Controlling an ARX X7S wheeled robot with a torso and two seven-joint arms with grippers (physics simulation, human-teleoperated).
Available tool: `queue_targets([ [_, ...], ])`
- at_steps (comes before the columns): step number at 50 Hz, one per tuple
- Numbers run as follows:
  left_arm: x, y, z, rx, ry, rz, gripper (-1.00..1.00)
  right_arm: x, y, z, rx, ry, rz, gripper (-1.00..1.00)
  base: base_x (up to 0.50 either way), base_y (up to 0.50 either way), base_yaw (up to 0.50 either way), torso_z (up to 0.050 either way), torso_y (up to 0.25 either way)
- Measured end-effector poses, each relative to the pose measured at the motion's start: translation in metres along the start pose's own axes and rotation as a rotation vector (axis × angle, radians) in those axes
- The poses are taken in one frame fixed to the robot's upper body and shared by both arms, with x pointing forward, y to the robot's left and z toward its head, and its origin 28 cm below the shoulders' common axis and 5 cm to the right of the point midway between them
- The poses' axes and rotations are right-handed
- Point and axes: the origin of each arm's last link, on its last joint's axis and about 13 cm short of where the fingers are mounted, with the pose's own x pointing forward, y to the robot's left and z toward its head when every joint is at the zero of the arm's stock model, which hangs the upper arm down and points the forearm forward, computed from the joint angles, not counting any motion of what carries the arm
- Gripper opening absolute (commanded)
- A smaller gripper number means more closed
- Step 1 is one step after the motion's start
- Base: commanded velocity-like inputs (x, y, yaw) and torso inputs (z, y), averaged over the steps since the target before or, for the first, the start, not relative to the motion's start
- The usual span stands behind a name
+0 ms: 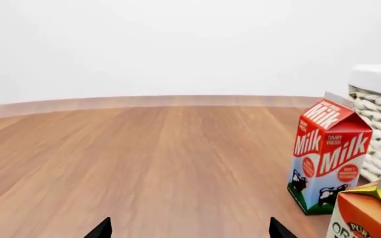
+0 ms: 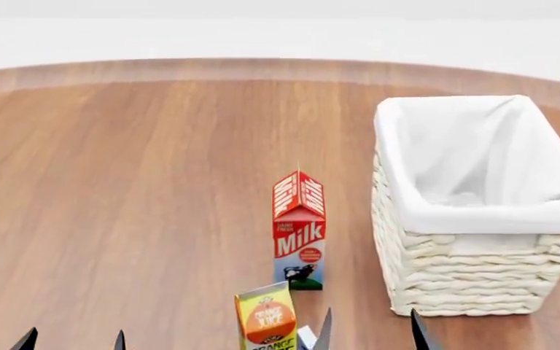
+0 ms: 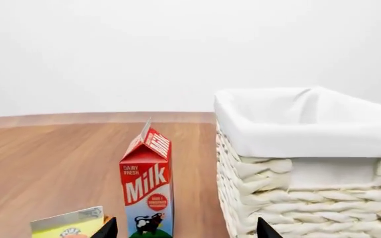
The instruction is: Pick up the orange juice, and put it in the basket.
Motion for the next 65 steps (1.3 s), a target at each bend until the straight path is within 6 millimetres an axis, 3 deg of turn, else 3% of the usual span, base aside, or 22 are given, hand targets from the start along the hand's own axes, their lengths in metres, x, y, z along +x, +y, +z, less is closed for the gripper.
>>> queue_targets([
  [38,0.000,0.000,0.000,0.000,-0.001,0.000,1.00,-0.001,0.002,0.001,0.011,-0.004,0.013,1.00,0.20,0.00,0.00,0.000,0.000],
  [65,0.000,0.000,0.000,0.000,0.000,0.000,1.00,-0.041,0.010,0.010,0.014,0.029,0.108,1.00,0.00,0.00,0.00,0.000,0.000],
])
